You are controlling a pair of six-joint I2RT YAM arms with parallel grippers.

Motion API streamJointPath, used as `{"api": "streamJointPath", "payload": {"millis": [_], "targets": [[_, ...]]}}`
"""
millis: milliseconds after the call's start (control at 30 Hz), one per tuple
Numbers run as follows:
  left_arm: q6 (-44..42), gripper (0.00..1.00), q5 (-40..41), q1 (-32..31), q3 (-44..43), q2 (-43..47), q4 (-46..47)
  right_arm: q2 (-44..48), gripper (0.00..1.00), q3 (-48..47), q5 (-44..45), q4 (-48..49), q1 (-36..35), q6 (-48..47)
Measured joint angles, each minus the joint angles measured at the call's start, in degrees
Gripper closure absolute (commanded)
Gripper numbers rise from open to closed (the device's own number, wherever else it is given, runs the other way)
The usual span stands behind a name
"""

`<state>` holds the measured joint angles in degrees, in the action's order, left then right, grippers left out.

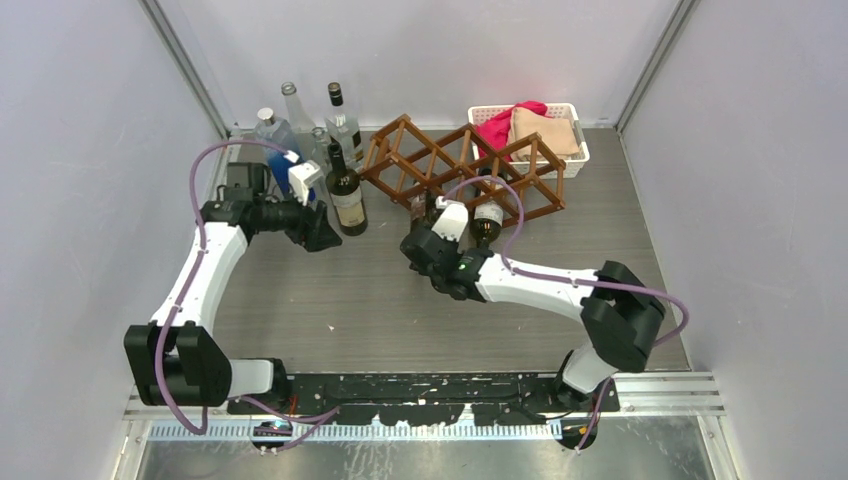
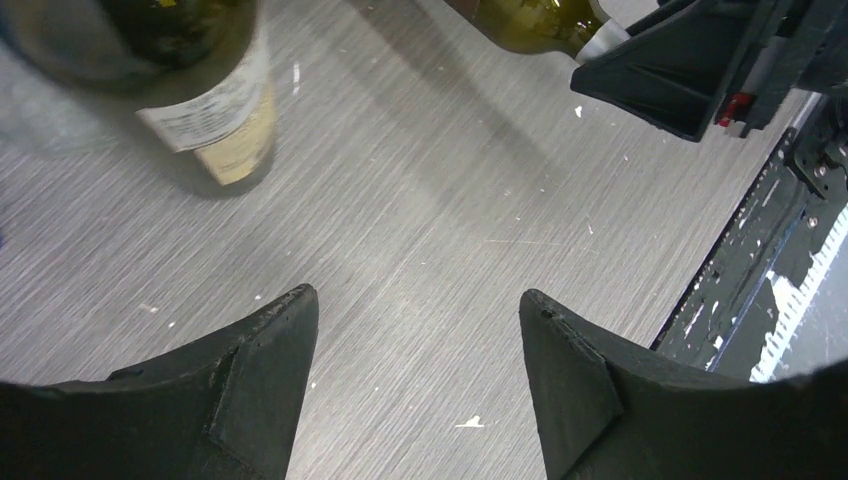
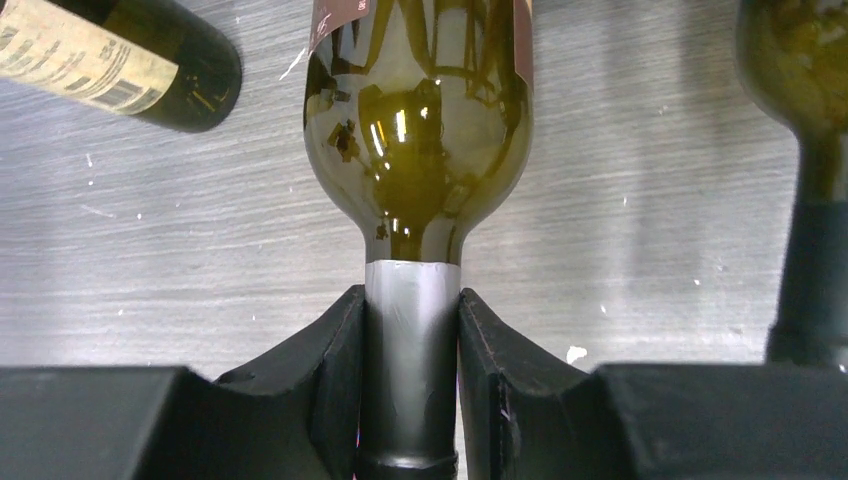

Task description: Take the wine bottle off the wine rack

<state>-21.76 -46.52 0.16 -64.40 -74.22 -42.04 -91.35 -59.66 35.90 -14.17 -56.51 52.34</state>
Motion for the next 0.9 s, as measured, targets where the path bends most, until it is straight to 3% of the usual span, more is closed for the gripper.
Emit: {"api": "streamJointPath", "payload": {"millis": [300, 900], "targets": [[0.31, 0.27, 3.17, -8.33, 3.89, -0.02, 4.66, 9.09, 0.99, 6.27, 1.77, -2.29, -4.52, 2.64], [0.04, 0.25, 7.78, -15.82, 5.60, -3.69, 10.54, 23.67, 0.99, 11.61, 7.98, -12.61, -15.91, 10.54]]}}
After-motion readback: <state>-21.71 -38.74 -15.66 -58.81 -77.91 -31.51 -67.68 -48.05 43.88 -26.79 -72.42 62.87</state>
